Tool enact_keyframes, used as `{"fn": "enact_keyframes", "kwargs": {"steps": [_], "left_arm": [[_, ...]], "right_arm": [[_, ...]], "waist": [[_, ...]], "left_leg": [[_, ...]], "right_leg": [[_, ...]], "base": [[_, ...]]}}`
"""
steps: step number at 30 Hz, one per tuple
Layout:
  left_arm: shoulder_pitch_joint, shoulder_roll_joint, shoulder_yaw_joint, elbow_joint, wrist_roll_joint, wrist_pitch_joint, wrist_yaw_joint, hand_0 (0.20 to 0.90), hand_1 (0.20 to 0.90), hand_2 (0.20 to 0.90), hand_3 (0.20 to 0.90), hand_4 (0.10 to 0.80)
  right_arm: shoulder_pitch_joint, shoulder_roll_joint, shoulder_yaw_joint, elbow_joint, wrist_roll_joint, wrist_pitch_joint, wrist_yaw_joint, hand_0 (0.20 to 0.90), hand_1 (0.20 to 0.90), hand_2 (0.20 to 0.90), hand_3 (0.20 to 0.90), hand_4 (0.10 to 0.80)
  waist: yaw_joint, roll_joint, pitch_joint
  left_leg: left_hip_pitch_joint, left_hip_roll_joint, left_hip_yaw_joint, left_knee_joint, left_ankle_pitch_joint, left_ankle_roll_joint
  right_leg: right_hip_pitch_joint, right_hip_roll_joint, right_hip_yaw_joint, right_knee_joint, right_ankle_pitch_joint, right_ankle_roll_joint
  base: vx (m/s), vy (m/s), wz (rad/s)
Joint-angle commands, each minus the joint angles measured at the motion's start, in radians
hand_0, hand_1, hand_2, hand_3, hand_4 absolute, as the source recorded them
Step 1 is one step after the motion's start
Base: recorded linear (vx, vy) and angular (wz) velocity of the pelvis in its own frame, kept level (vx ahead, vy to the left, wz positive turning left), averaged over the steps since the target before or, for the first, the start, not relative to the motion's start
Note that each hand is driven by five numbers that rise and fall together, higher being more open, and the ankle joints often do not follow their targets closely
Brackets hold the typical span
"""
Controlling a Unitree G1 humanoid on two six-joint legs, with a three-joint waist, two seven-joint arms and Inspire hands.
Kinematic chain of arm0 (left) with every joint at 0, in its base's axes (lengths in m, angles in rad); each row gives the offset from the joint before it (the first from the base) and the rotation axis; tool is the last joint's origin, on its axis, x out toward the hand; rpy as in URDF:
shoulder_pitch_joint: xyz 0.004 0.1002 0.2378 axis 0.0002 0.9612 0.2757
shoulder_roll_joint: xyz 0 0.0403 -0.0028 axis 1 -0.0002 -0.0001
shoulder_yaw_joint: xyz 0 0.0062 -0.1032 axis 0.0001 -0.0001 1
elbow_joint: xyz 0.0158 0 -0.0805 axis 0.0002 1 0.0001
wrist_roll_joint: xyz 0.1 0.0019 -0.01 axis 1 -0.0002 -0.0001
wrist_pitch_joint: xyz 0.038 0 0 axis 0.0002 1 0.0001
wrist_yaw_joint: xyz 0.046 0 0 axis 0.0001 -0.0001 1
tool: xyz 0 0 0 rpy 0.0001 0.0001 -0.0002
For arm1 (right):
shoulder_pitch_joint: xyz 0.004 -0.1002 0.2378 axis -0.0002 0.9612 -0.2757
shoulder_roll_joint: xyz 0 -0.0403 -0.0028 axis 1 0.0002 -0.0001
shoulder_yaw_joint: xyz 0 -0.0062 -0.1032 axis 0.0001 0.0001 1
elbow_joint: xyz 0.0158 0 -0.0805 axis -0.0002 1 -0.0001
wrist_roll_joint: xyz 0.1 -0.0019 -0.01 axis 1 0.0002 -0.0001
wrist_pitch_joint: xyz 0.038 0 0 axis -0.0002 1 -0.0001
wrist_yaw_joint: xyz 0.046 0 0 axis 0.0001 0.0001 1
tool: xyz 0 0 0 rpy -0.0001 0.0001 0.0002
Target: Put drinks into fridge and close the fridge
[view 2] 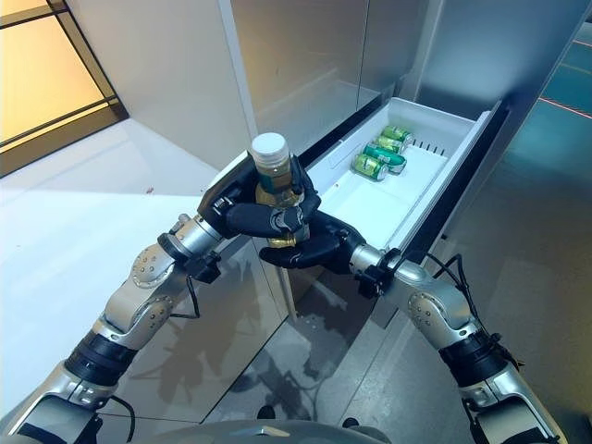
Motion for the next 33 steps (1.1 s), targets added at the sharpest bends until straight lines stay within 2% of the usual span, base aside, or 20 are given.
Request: {"fn": "enact_keyframes", "kwargs": {"steps": [1,9,11,12,13,14,17,23,27,33], "left_arm": [[-0.146,-0.043,-0.013,0.008,-0.099,-0.086,-0.025,0.3,0.3,0.3,0.2,0.1],[-0.136,-0.067,-0.045,0.007,-0.116,-0.06,-0.032,0.3,0.3,0.3,0.2,0.1],[-0.136,-0.071,-0.052,0.009,-0.131,-0.048,-0.035,0.3,0.3,0.3,0.2,0.1],[-0.135,-0.075,-0.056,0.011,-0.129,-0.044,-0.038,0.3,0.3,0.3,0.2,0.1],[-0.132,-0.078,-0.058,0.013,-0.129,-0.046,-0.04,0.3,0.3,0.3,0.2,0.1],[-0.13,-0.079,-0.061,0.015,-0.13,-0.05,-0.041,0.3,0.3,0.3,0.2,0.1],[-0.125,-0.081,-0.068,0.018,-0.13,-0.082,-0.043,0.3,0.3,0.3,0.2,0.1],[-0.126,-0.094,-0.076,-0.001,-0.106,-0.207,-0.024,0.3,0.3,0.3,0.2,0.1],[-0.129,-0.093,-0.075,-0.011,-0.029,-0.275,0.032,0.3,0.3,0.3,0.2,0.1],[-0.135,-0.101,-0.074,0.008,0.024,-0.306,0.085,0.3,0.3,0.3,0.2,0.1]], "right_arm": [[-0.168,0.032,-0.076,-0.161,0.014,-0.124,0.047,0.9,0.9,0.9,0.9,0.8],[-0.171,0.029,-0.008,-0.148,-0.026,-0.053,0.085,0.9,0.9,0.9,0.9,0.8],[-0.168,0.034,0.002,-0.138,-0.014,-0.042,0.09,0.754,0.754,0.754,0.73,0.63],[-0.165,0.04,0.01,-0.133,-0.014,-0.037,0.095,0.505,0.505,0.505,0.439,0.339],[-0.164,0.043,0.011,-0.134,-0.005,-0.027,0.096,0.46,0.46,0.46,0.387,0.287],[-0.161,0.046,0.016,-0.132,0.0,-0.02,0.094,0.3,0.3,0.3,0.2,0.1],[-0.157,0.046,0.026,-0.133,0.015,-0.009,0.093,0.3,0.3,0.3,0.2,0.1],[-0.138,0.07,0.033,-0.118,0.074,-0.003,0.059,0.3,0.3,0.3,0.2,0.1],[-0.142,0.079,0.013,-0.115,0.072,-0.066,0.019,0.3,0.3,0.3,0.2,0.1],[-0.182,0.078,-0.027,-0.109,0.049,-0.127,-0.036,0.3,0.3,0.3,0.2,0.1]], "waist": [[-0.013,-0.025,-0.06],[-0.008,-0.026,-0.058],[-0.007,-0.026,-0.057],[-0.006,-0.026,-0.057],[-0.006,-0.026,-0.056],[-0.006,-0.026,-0.056],[-0.005,-0.025,-0.058],[-0.003,-0.027,-0.06],[-0.002,-0.029,-0.059],[0.0,-0.031,-0.06]], "left_leg": [[0.04,-0.102,0.049,0.016,-0.134,0.085],[0.041,-0.103,0.042,0.016,-0.132,0.086],[0.041,-0.104,0.04,0.016,-0.132,0.086],[0.041,-0.105,0.039,0.016,-0.132,0.087],[0.041,-0.105,0.038,0.016,-0.132,0.087],[0.041,-0.106,0.038,0.016,-0.131,0.087],[0.041,-0.106,0.039,0.016,-0.132,0.088],[0.042,-0.107,0.038,0.011,-0.132,0.089],[0.042,-0.107,0.037,0.011,-0.132,0.089],[0.041,-0.107,0.037,0.012,-0.134,0.089]], "right_leg": [[-0.032,0.051,0.011,0.101,-0.091,0.011],[-0.028,0.05,0.008,0.104,-0.093,0.009],[-0.028,0.05,0.006,0.104,-0.093,0.009],[-0.028,0.049,0.005,0.105,-0.093,0.009],[-0.029,0.049,0.005,0.106,-0.092,0.01],[-0.029,0.048,0.005,0.106,-0.092,0.01],[-0.029,0.048,0.003,0.107,-0.093,0.011],[-0.028,0.046,-0.001,0.104,-0.093,0.011],[-0.028,0.047,-0.001,0.104,-0.093,0.012],[-0.03,0.047,-0.003,0.105,-0.093,0.011]], "base": [[0.0,0.0,0.0],[0.0,0.0,0.0],[0.0,0.0,0.0],[0.0,0.0,0.0],[0.0,0.0,0.0],[0.0,0.0,0.0],[0.0,0.0,0.0],[0.0,0.0,0.0],[0.0,0.0,0.0],[0.0,0.0,0.0]]}}
